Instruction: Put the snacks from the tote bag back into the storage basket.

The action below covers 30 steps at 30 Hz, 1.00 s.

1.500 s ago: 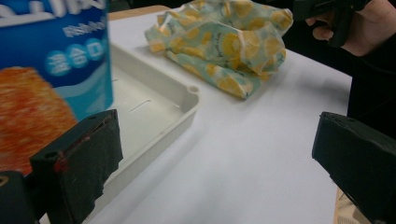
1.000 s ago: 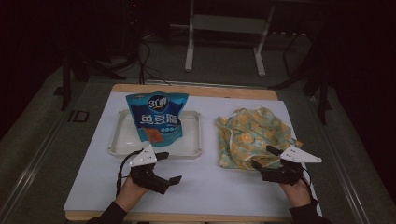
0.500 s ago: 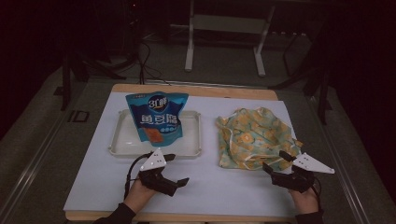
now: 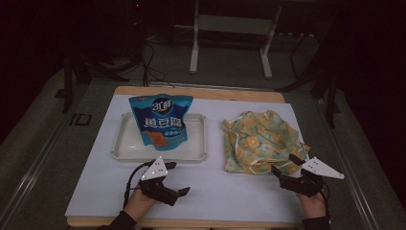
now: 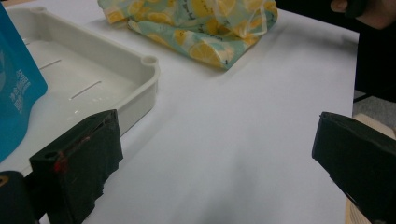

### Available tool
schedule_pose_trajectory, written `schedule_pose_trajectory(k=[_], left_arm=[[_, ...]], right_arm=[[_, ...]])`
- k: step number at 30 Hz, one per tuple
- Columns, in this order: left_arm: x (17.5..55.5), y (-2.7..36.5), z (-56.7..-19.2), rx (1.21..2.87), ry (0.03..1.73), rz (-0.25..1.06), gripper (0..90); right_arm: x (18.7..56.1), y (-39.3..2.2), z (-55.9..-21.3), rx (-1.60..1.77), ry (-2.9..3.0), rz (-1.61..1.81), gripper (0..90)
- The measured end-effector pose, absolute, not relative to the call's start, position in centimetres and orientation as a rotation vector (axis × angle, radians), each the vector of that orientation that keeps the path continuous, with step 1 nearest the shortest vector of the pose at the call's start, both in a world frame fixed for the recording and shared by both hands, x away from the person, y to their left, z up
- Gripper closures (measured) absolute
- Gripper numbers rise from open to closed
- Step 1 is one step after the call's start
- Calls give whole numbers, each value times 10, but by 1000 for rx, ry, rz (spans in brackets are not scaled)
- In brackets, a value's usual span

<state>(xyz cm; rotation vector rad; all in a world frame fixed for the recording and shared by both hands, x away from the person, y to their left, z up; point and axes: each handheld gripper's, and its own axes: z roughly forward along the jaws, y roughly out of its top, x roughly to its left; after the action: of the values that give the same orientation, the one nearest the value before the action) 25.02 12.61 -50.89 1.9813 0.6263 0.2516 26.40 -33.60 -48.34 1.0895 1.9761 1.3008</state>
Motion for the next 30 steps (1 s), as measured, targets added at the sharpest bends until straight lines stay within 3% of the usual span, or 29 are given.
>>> schedule_pose_trajectory(k=[30], left_arm=[[249, 130, -512, 1970, 612, 276, 22]], right_arm=[[265, -337, -488, 1056, 1948, 1330, 154]])
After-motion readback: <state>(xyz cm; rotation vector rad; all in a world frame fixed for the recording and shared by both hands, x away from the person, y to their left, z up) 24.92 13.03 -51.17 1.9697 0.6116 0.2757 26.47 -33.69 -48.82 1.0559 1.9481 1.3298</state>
